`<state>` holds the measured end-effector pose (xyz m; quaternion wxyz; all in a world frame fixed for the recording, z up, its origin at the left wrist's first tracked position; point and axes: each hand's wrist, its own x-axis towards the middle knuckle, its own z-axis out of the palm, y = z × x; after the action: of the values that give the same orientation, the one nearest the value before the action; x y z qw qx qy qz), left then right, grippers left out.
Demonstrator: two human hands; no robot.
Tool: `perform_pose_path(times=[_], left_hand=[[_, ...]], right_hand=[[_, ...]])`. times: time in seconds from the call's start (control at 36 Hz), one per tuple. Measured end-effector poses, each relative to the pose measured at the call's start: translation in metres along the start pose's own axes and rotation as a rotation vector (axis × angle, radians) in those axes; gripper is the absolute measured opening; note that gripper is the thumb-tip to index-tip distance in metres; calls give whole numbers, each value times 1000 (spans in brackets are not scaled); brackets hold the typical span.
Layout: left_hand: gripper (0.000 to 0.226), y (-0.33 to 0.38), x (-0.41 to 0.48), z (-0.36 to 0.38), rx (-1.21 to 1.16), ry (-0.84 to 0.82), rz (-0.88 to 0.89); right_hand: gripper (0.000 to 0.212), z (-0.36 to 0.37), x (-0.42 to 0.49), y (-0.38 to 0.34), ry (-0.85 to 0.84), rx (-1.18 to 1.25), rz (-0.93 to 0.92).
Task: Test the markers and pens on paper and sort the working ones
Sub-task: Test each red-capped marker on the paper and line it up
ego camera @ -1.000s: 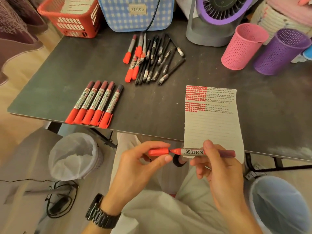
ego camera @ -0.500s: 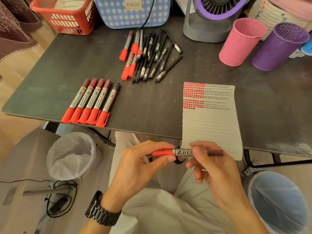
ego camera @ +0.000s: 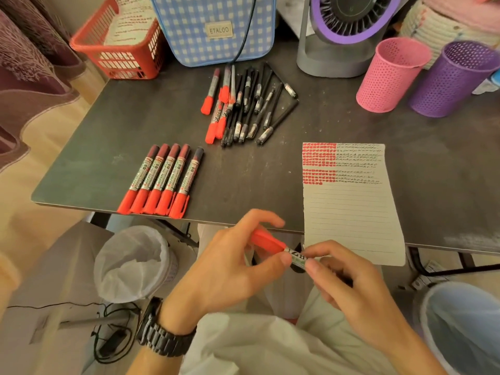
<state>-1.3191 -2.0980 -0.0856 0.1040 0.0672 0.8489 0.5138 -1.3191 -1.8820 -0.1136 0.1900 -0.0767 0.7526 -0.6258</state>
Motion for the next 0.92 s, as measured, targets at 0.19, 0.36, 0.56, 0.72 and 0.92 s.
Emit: perform_pose_path(times=[0.19,0.36,0.56,0.72,0.92], left_hand=[[42,-2,5,-10,-827,254,13],[27,5,24,4,-1197,411,-129],[45,7,34,12,-1439,420,-174],[49,13,37,22,-1437,493,-230],[49,18,40,24,-1435,496,-224]], right_hand=[[23,22,5,2,24,333,109],[28,43,8,-2,4,497,212],[21,64,5,-2,58,517,228],[25,74,-2,-9,203,400,182],[25,76,-4,-16,288,322,132]])
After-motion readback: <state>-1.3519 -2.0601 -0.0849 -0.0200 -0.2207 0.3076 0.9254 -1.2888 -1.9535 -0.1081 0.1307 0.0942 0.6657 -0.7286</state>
